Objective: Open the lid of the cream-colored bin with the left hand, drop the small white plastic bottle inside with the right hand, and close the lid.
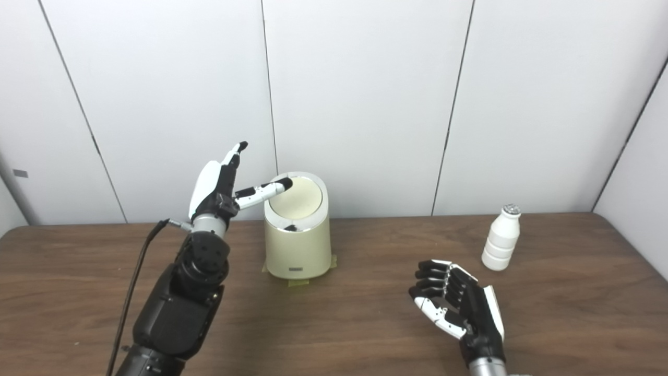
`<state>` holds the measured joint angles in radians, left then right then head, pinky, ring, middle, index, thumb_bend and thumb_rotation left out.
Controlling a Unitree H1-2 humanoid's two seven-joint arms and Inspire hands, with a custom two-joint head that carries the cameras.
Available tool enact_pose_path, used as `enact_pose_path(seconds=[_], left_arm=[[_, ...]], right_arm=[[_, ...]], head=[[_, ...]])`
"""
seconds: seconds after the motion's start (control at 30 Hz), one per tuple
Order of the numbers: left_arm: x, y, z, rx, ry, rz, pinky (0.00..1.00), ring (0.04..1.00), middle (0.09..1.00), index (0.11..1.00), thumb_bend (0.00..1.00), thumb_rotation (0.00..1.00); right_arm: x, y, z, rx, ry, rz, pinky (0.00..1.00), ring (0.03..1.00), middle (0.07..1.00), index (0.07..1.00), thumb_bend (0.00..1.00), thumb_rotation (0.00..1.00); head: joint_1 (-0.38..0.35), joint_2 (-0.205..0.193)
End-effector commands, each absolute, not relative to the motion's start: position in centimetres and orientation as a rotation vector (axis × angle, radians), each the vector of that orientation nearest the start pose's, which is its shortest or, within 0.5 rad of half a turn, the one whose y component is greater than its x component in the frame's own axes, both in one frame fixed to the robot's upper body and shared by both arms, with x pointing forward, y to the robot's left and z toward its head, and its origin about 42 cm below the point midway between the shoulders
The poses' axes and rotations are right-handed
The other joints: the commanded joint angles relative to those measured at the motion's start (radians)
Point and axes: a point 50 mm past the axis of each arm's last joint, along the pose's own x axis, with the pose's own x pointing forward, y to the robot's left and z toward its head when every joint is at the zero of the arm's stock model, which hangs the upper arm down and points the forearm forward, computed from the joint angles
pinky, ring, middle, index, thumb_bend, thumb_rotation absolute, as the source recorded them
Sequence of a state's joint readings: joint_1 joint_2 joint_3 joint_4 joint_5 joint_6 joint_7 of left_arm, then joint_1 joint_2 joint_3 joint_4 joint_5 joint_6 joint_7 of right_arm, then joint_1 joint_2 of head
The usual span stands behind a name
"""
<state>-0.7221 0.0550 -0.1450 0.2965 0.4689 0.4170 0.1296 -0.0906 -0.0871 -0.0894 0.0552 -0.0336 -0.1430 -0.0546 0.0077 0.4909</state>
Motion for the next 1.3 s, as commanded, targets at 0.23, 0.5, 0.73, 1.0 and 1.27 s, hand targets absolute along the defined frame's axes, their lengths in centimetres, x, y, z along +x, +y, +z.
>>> enact_pose_path(seconds=[0.23,0.5,0.73,1.0,1.27], left_arm=[[48.8,12.1,29.7,0.579,-0.170,0.079,0.91,1.000,1.000,1.000,0.91,0.45],[49.1,12.1,28.9,0.622,-0.164,0.098,0.96,1.000,1.000,1.000,0.93,0.39],[49.2,12.6,28.1,0.658,-0.153,0.099,1.00,1.000,1.000,1.000,0.93,0.31],[49.4,13.1,27.1,0.697,-0.123,0.077,1.00,1.000,1.000,1.000,0.96,0.21],[49.5,13.4,26.2,1.011,-0.177,0.100,1.00,1.000,1.000,1.000,0.97,0.10]], right_arm=[[30.0,-25.3,9.9,-0.098,-0.122,-0.114,0.51,0.578,0.608,0.607,0.25,0.00],[29.9,-25.0,10.1,-0.094,-0.130,-0.109,0.50,0.575,0.607,0.603,0.24,0.01],[29.8,-25.2,10.1,-0.101,-0.132,-0.107,0.50,0.571,0.605,0.604,0.25,0.01],[29.7,-25.0,10.2,-0.096,-0.131,-0.113,0.50,0.570,0.605,0.602,0.25,0.02],[29.7,-24.8,10.4,-0.093,-0.133,-0.111,0.49,0.567,0.600,0.597,0.24,0.01]], head=[[-0.001,0.005],[-0.004,0.012],[-0.002,0.017],[-0.005,0.023],[-0.010,0.030]])
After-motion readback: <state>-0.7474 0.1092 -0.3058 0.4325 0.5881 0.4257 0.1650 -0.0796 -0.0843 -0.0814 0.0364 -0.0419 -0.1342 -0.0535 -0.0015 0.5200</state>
